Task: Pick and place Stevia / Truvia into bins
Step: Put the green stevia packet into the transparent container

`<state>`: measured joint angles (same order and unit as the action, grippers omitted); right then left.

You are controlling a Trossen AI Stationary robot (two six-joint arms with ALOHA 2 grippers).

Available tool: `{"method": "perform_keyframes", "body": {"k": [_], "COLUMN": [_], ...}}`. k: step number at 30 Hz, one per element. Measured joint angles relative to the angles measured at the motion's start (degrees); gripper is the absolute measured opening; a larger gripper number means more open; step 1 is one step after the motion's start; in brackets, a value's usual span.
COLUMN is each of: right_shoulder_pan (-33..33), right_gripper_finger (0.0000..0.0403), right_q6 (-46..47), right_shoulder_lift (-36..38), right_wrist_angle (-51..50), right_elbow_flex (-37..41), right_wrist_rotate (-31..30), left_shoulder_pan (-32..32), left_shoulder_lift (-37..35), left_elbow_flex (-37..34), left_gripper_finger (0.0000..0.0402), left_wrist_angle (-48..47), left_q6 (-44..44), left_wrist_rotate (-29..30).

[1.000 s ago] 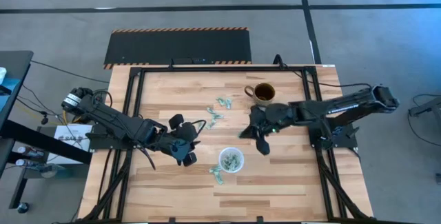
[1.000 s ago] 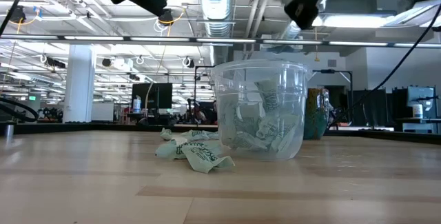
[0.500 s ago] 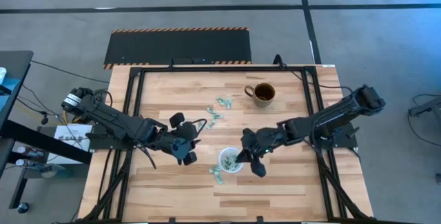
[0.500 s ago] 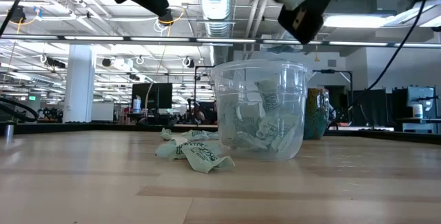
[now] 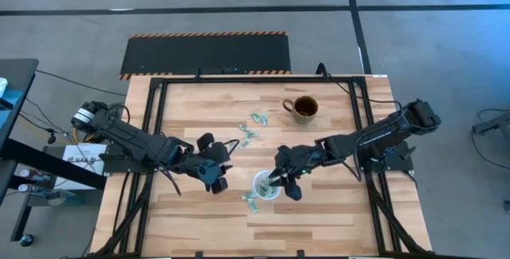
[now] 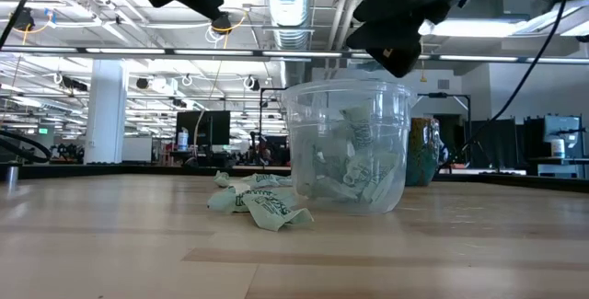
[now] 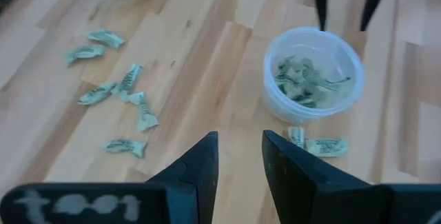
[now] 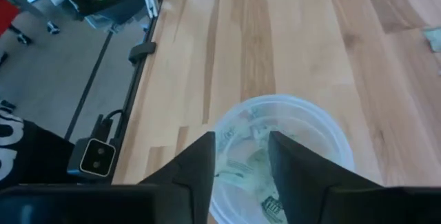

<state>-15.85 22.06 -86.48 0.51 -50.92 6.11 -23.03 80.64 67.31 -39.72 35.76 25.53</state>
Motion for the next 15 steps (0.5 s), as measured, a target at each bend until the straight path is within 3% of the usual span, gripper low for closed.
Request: {"method": "perform_keyframes", "body": {"k": [7, 15], "right_shoulder_pan": [1.6, 4.98], "right_gripper_finger": [0.015, 0.0135], "right_q6": [-1.49, -2.59], "right_shoulder_lift": [0.81, 7.36], "right_wrist_angle": [-0.21, -8.47], "right_elbow_flex": [-0.04, -0.02], "right_wrist_rotate": [0.04, -0.07], "left_shoulder_pan": [0.0, 0.0], "left_shoulder_lift": [4.52, 14.82], "left_elbow_flex": [0.04, 0.04], "left_gripper_finger": [0.0102, 0.0117], "left_wrist_angle": [3.16, 9.29], "left_q6": [-3.49, -6.19], "left_wrist_rotate": [-8.02, -14.15]}}
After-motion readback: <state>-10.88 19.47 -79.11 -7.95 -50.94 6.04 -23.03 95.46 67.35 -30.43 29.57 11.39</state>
